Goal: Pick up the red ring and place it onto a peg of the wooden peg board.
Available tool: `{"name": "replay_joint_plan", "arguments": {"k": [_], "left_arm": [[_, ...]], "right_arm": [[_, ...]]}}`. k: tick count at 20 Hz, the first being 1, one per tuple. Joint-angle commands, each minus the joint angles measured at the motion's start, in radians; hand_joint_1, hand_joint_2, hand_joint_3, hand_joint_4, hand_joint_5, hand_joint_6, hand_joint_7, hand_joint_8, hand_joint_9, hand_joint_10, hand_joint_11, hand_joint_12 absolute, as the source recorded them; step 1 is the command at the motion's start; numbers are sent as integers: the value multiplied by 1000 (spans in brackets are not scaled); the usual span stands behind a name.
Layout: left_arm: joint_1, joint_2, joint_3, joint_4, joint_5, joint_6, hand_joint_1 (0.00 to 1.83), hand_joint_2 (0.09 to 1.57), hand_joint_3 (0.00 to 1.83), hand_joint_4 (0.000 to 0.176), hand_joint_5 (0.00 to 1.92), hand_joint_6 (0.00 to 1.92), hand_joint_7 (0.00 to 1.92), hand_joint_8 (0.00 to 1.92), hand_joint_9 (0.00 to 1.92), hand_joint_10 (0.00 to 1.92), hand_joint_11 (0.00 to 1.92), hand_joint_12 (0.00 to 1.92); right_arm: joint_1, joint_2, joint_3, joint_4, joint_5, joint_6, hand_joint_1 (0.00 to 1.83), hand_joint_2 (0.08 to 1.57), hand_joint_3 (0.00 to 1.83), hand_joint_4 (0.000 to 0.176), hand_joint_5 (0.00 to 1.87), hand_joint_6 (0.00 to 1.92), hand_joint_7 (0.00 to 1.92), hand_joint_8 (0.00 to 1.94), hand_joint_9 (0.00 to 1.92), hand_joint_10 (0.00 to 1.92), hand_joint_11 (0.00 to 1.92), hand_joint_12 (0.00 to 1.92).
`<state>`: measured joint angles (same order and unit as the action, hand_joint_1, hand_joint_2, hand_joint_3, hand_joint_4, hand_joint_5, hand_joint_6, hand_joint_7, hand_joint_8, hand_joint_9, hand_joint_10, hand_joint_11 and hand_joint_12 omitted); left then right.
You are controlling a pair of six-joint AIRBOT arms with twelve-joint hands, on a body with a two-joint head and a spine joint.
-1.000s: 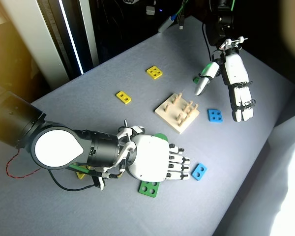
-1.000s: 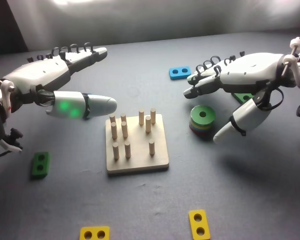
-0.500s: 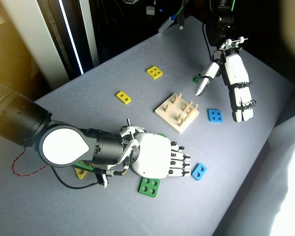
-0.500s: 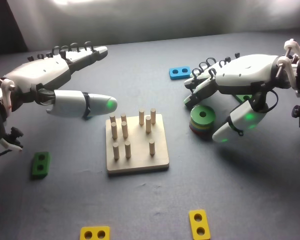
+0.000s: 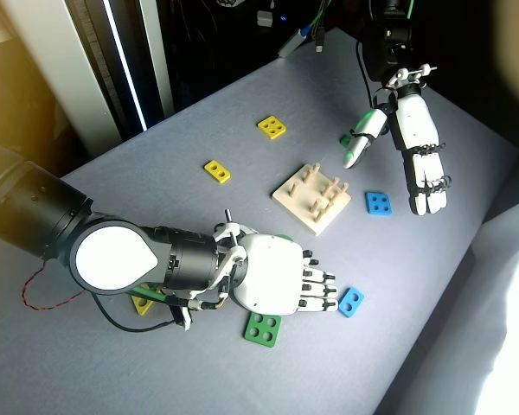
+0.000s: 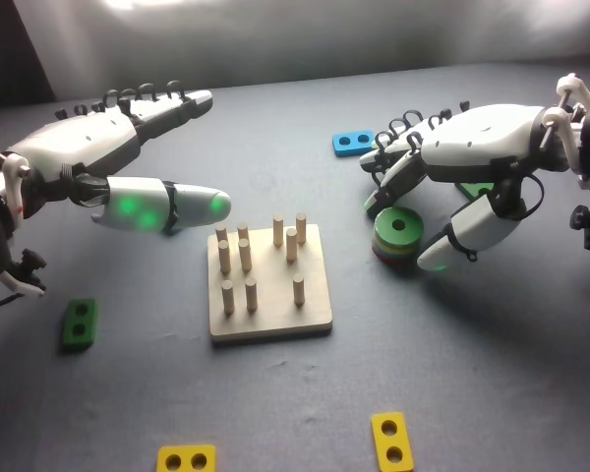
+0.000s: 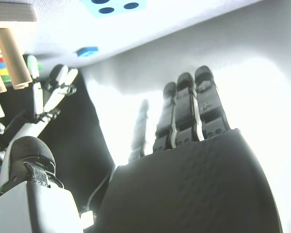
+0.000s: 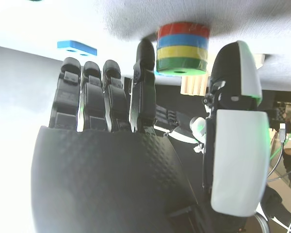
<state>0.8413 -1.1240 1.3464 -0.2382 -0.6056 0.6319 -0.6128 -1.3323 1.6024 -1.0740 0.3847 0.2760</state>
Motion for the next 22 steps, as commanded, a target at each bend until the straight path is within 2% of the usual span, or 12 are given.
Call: {"name": "replay_joint_plan", "arguments": {"k": [1, 3, 4, 6, 8, 9, 13, 14, 18, 20, 21, 22], "left_arm": [[-13, -1, 7, 0, -112, -4, 264, 954, 0, 165, 0, 0, 0, 0, 0, 0, 0, 0], [-13, -1, 7, 0, -112, -4, 275, 949, 0, 176, 0, 0, 0, 0, 0, 0, 0, 0], [-13, -1, 7, 0, -112, -4, 266, 947, 0, 173, 0, 0, 0, 0, 0, 0, 0, 0], [-13, -1, 7, 0, -112, -4, 254, 942, 0, 175, 0, 0, 0, 0, 0, 0, 0, 0], [-13, -1, 7, 0, -112, -4, 253, 940, 0, 175, 0, 0, 0, 0, 0, 0, 0, 0], [-13, -1, 7, 0, -112, -4, 251, 946, 0, 170, 0, 0, 0, 0, 0, 0, 0, 0], [-13, -1, 7, 0, -112, -4, 255, 942, 0, 175, 0, 0, 0, 0, 0, 0, 0, 0], [-13, -1, 7, 0, -112, -4, 258, 942, 0, 172, 0, 0, 0, 0, 0, 0, 0, 0], [-13, 0, 7, 0, -112, -5, 264, 939, 0, 175, 0, 0, 0, 0, 0, 0, 0, 0], [-13, 1, 7, 0, -112, -5, 273, 940, 0, 175, 0, 0, 0, 0, 0, 0, 0, 0], [-13, 1, 7, 0, -112, -5, 241, 944, 0, 176, 0, 0, 0, 0, 0, 0, 0, 0], [-13, 1, 7, 0, -111, -5, 241, 944, 0, 176, 0, 0, 0, 0, 0, 0, 0, 0]], "right_arm": [[19, -6, 3, 30, 52, 5, 906, 999, 17, 12, 600, 74, 142, 10, 0, 0, 0, 0], [23, -10, 4, 30, 53, 5, 909, 1004, 15, 0, 594, 66, 141, 7, 0, 0, 0, 0], [24, -12, 4, 30, 54, 5, 910, 1006, 15, 8, 587, 62, 135, 4, 0, 0, 0, 0], [27, -18, 5, 30, 56, 5, 915, 994, 7, 8, 570, 51, 127, 0, 0, 0, 0, 0], [28, -21, 6, 30, 58, 5, 915, 992, 5, 24, 555, 43, 115, 0, 0, 0, 0, 0], [29, -23, 6, 30, 58, 5, 910, 993, 5, 1, 560, 43, 110, 0, 0, 0, 0, 0], [29, -26, 7, 30, 61, 6, 902, 999, 6, 11, 579, 46, 123, 5, 0, 0, 0, 0], [29, -26, 8, 30, 61, 6, 923, 1000, 5, 0, 584, 46, 130, 6, 0, 0, 0, 0], [27, -25, 10, 30, 61, 7, 938, 1017, 10, 0, 606, 52, 146, 10, 0, 0, 0, 0], [26, -25, 12, 30, 61, 8, 970, 1029, 12, 0, 666, 76, 165, 14, 0, 0, 0, 0], [25, -25, 13, 30, 62, 10, 1059, 1070, 21, 0, 813, 144, 202, 19, 0, 0, 0, 0], [25, -25, 13, 30, 63, 10, 1059, 1070, 21, 0, 813, 144, 202, 19, 0, 0, 0, 0]]}}
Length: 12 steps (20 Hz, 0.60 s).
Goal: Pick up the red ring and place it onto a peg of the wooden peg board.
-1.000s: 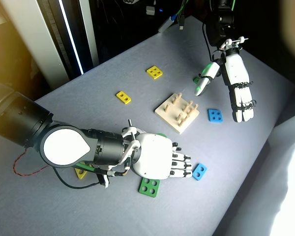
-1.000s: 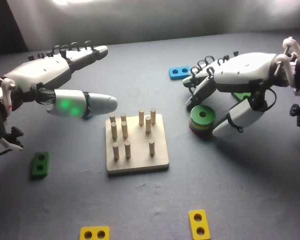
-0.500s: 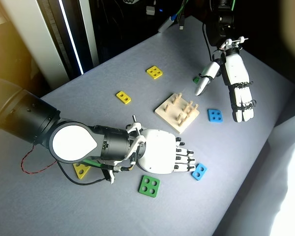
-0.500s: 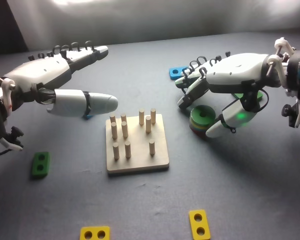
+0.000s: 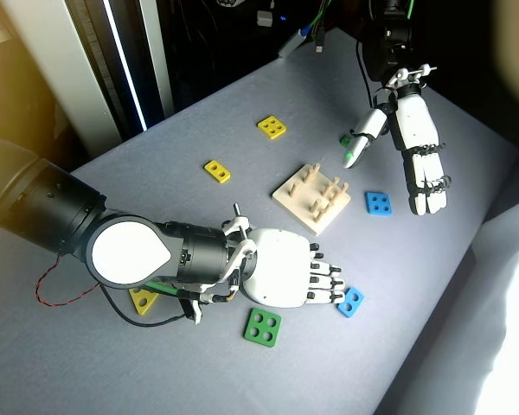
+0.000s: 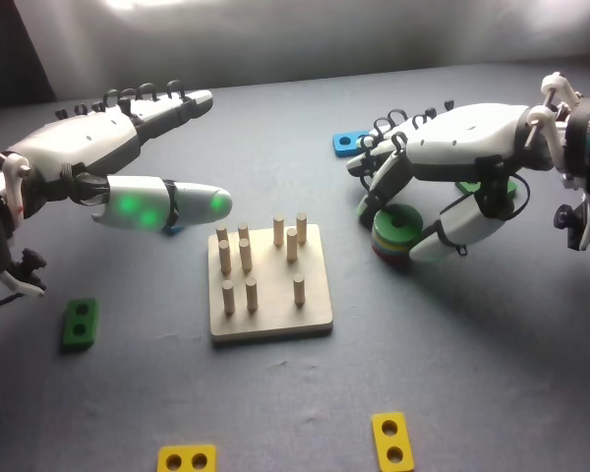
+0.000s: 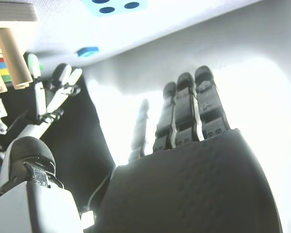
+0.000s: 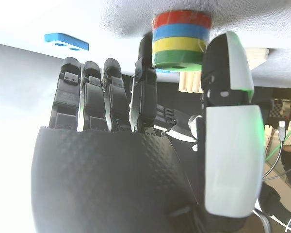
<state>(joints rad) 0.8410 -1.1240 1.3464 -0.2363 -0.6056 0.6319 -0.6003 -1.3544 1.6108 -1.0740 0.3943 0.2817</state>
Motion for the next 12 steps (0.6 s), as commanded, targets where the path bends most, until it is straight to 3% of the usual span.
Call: {"name": "replay_joint_plan", "arguments": {"k": [1, 12], "left_arm": [[-13, 1, 7, -2, -111, -5, 268, 946, 1, 176, 0, 0, 0, 0, 0, 0, 0, 0], [-12, 3, 7, -1, -110, -5, 256, 941, 0, 176, 0, 0, 0, 0, 0, 0, 0, 0]], "right_arm": [[12, -3, 5, 30, 54, 5, 1086, 1182, 5, 0, 830, 1176, 228, 6, 0, 0, 0, 0], [8, -2, 12, 30, 62, 17, 1128, 1175, 1, 0, 857, 1188, 292, 8, 2, 0, 0, 0]]}}
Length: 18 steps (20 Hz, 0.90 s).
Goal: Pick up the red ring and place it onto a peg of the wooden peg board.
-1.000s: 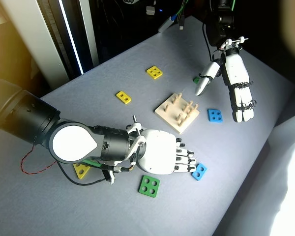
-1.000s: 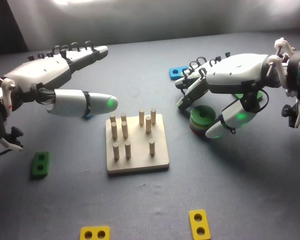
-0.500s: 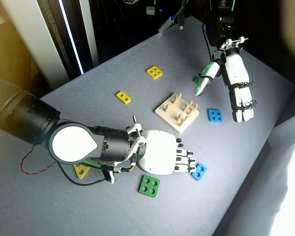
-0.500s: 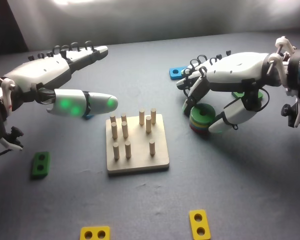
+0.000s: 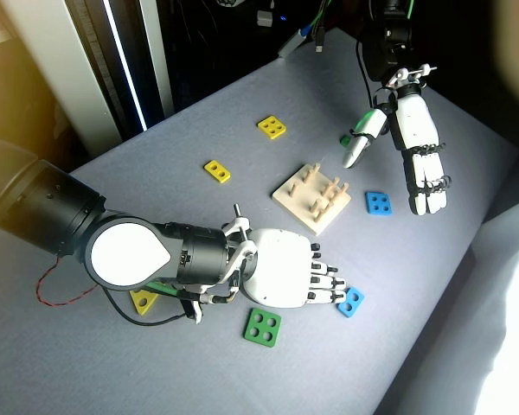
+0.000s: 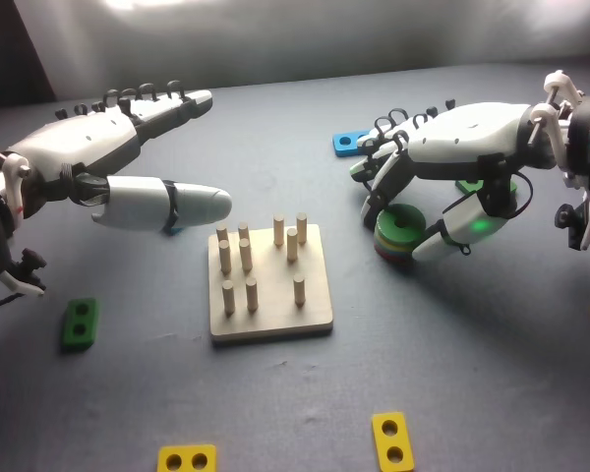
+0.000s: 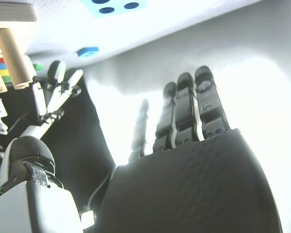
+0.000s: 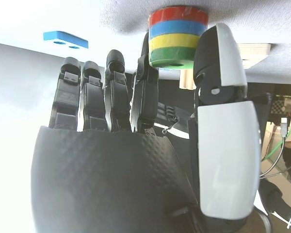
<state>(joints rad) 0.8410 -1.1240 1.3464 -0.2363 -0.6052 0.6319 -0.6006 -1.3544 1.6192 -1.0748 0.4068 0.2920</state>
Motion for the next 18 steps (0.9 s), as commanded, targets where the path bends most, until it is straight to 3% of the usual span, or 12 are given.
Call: {"name": "replay_joint_plan", "arguments": {"k": [1, 5, 6, 7, 13, 16, 18], "left_arm": [[-12, 3, 7, -1, -110, -5, 276, 946, 0, 176, 0, 0, 0, 0, 0, 0, 0, 0], [-11, 3, 7, -1, -110, -5, 275, 952, 2, 165, 0, 0, 0, 0, 0, 0, 0, 0], [-11, 3, 7, -1, -110, -5, 275, 952, 2, 165, 0, 0, 0, 0, 0, 0, 0, 0], [-11, 3, 7, -1, -110, -5, 278, 955, 3, 176, 0, 0, 0, 0, 0, 0, 0, 0], [-7, 3, 9, -6, -110, -5, 276, 973, 6, 176, 0, 0, 0, 0, 0, 0, 0, 0], [18, 6, 17, -35, -110, -5, 263, 966, 2, 171, 0, 0, 0, 0, 0, 0, 0, 0], [30, 5, 33, -58, -105, -5, 287, 977, 5, 176, 0, 0, 0, 0, 0, 0, 0, 0]], "right_arm": [[9, -2, 4, 31, 50, 6, 1126, 1177, 2, 0, 852, 1194, 295, 8, 5, 2, 0, 0], [9, -2, 4, 31, 52, 7, 1127, 1177, 0, 0, 855, 1190, 319, 10, 16, 5, 0, 0], [9, -1, 4, 31, 52, 7, 1127, 1177, 0, 0, 855, 1190, 319, 10, 16, 5, 0, 0], [9, -1, 4, 31, 52, 7, 1129, 1172, 0, 0, 864, 1176, 332, 11, 22, 6, 0, 0], [11, 6, 5, 31, 71, 18, 1111, 1171, 0, 0, 866, 1180, 337, 8, 20, 5, 0, 0], [25, 20, 2, 31, 134, 47, 1098, 1172, 0, 0, 867, 1186, 343, 5, 27, 4, 0, 0], [62, 31, -61, 31, 215, 34, 1094, 1163, 0, 0, 886, 1155, 302, 2, 11, 1, 0, 0]]}}
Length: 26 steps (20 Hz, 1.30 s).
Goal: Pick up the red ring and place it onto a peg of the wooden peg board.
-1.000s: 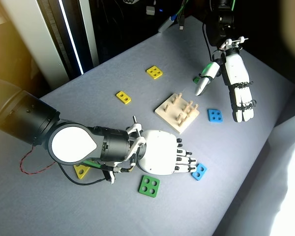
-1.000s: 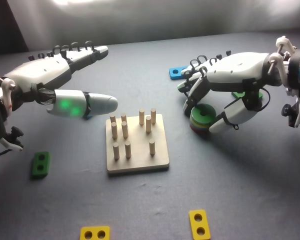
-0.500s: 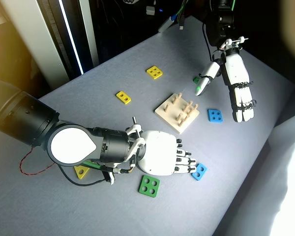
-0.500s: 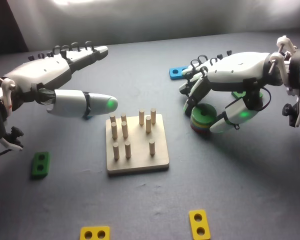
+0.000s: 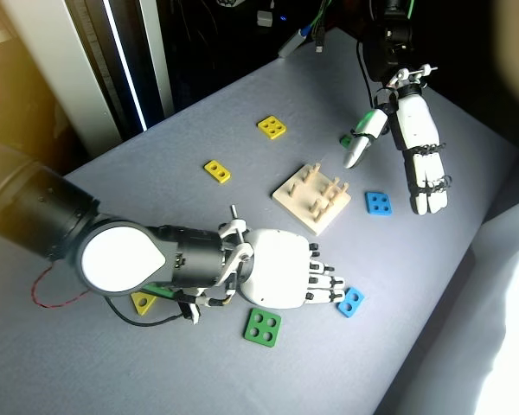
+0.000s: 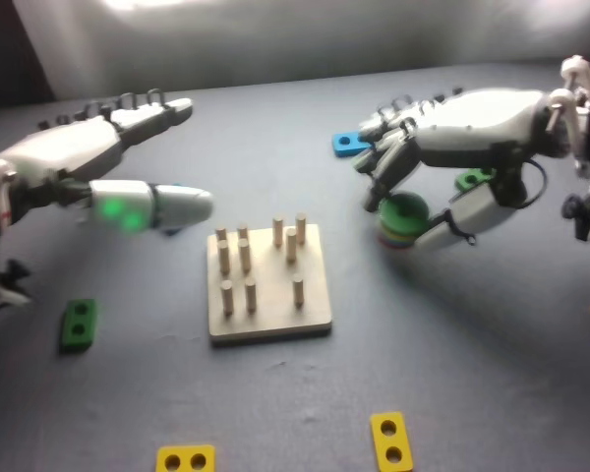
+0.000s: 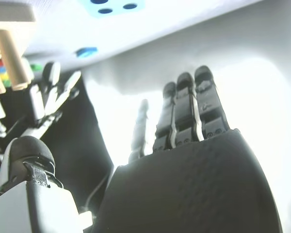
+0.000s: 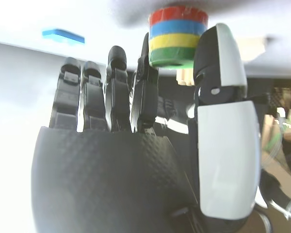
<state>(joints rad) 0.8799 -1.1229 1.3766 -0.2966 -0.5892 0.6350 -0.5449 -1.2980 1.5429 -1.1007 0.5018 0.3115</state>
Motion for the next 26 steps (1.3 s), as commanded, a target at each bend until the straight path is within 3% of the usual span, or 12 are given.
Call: {"name": "replay_joint_plan", "arguments": {"k": [1, 3, 4, 7, 9, 11, 13, 15, 17, 21, 24, 26], "left_arm": [[-7, 3, 5, -1, -118, -8, 290, 981, 7, 176, 0, 0, 0, 0, 0, 0, 0, 0], [-7, 2, 5, -1, -118, -7, 283, 969, 1, 176, 0, 0, 0, 0, 0, 0, 0, 0], [-7, 2, 5, -1, -118, -7, 272, 973, 2, 156, 0, 0, 0, 0, 0, 0, 0, 0], [-7, 2, 6, -1, -118, -7, 265, 961, 0, 175, 0, 0, 0, 0, 0, 0, 0, 0], [-7, 1, 6, -1, -118, -7, 249, 965, 0, 157, 0, 0, 0, 0, 0, 0, 0, 0], [-7, 2, 7, -1, -118, -7, 246, 964, 0, 151, 0, 0, 0, 0, 0, 0, 0, 0], [-6, 2, 9, -1, -118, -7, 246, 954, 0, 161, 0, 0, 0, 0, 0, 0, 0, 0], [-6, 3, 10, -1, -118, -7, 266, 975, 5, 151, 0, 0, 0, 0, 0, 0, 0, 0], [-6, 3, 11, -2, -118, -7, 263, 965, 0, 174, 0, 0, 0, 0, 0, 0, 0, 0], [-11, 2, 12, -2, -118, -7, 232, 930, 0, 167, 0, 0, 0, 0, 0, 0, 0, 0], [-11, 2, 13, -4, -118, -7, 247, 918, 0, 176, 0, 0, 0, 0, 0, 0, 0, 0], [-14, 2, 15, -4, -118, -7, 253, 920, 0, 176, 0, 0, 0, 0, 0, 0, 0, 0]], "right_arm": [[34, -3, -28, 44, 133, -15, 1118, 1166, 0, 0, 874, 1166, 278, 7, 7, 0, 0, 0], [48, 10, -32, 42, 133, -21, 1125, 1179, 4, 0, 843, 1211, 260, 3, 0, 0, 0, 0], [54, 15, -33, 42, 133, -22, 1127, 1175, 1, 0, 854, 1197, 278, 8, 0, 0, 0, 0], [69, 38, -40, 55, 133, -32, 1124, 1178, 2, 0, 850, 1203, 274, 3, 0, 0, 0, 0], [73, 56, -60, 72, 134, -56, 1121, 1186, 3, 0, 833, 1226, 262, 0, 0, 0, 0, 0], [75, 62, -70, 75, 142, -61, 1119, 1192, 4, 0, 820, 1244, 262, 0, 0, 0, 0, 0], [76, 62, -76, 76, 154, -61, 1118, 1193, 4, 0, 817, 1248, 262, 0, 3, 1, 0, 0], [76, 63, -84, 76, 163, -61, 1126, 1182, 0, 0, 844, 1208, 278, 5, 14, 5, 0, 0], [75, 62, -94, 75, 171, -61, 1117, 1178, 0, 0, 853, 1198, 341, 21, 16, 4, 0, 0], [69, 55, -112, 68, 175, -62, 1065, 1167, 0, 0, 877, 1169, 363, 9, 54, 13, 0, 0], [67, 40, -112, 60, 177, -62, 1088, 1164, 0, 0, 881, 1165, 372, 5, 76, 13, 20, 21], [68, 34, -112, 57, 180, -63, 1098, 1153, 0, 0, 903, 1131, 376, 1, 104, 3, 0, 230]]}}
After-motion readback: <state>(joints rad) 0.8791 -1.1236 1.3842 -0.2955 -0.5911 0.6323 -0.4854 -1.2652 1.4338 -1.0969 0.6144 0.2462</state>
